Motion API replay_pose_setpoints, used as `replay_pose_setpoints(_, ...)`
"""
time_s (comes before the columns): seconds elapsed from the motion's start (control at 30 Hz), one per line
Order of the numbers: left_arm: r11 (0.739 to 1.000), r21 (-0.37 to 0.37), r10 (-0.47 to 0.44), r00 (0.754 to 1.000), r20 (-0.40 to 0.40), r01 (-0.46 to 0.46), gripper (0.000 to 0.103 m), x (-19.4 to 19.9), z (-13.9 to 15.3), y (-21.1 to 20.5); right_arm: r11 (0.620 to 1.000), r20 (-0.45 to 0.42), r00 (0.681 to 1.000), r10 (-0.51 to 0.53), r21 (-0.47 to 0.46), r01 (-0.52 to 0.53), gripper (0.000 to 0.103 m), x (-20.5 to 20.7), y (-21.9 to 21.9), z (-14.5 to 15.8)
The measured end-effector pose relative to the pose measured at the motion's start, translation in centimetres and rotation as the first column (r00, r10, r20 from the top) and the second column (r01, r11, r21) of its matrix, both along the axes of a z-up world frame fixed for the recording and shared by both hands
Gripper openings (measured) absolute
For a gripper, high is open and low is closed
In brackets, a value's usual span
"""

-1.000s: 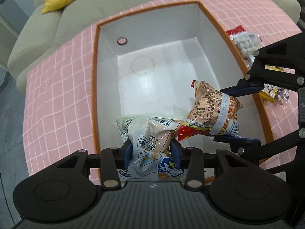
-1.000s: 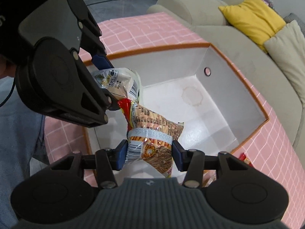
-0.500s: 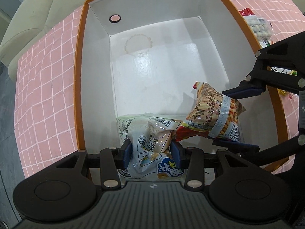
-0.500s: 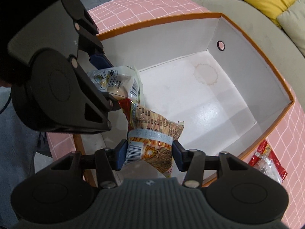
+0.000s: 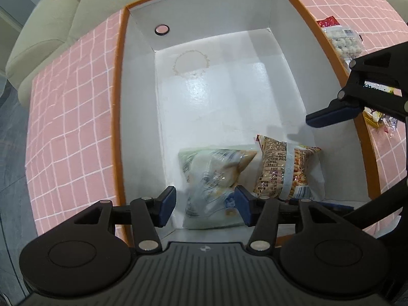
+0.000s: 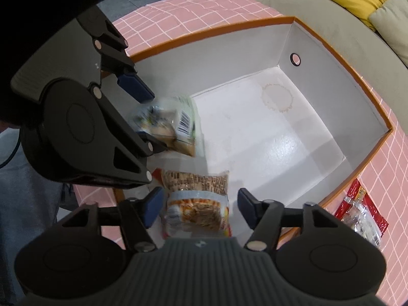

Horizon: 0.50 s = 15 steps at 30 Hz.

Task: Organize snacks
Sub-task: 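Lift both tools out of the box and move back over the snacks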

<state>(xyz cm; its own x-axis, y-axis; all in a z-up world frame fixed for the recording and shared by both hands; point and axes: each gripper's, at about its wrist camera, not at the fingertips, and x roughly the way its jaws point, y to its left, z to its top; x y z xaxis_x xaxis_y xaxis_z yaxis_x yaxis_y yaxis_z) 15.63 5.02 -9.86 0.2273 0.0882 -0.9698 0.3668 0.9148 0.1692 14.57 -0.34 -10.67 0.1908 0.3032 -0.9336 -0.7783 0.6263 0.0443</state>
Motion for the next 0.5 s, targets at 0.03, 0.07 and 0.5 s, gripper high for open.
replay_pose_setpoints(0.03,1.000,-0.001,0.002,1.000,0.006,-0.002,0.063,-0.2,0.3,0.1,1.000,0.004,1.000,-0.003,0.000,0.003,0.067,-0.2,0.0,0.3)
replay_pose_setpoints(0.07,1.000,-0.003,0.004,1.000,0.012,-0.004,0.063,-0.3,0.6,0.1,1.000,0.008,1.000,-0.005,0.002,0.005,0.068,-0.3,-0.1,0.6)
replay_pose_setpoints(0.5,0.995,-0.082,0.077,0.980,0.182,-0.063,0.068,-4.1,6.8,0.4,0.989,0.105,0.990,-0.095,0.119,0.082,0.079,-2.4,-2.8,5.8)
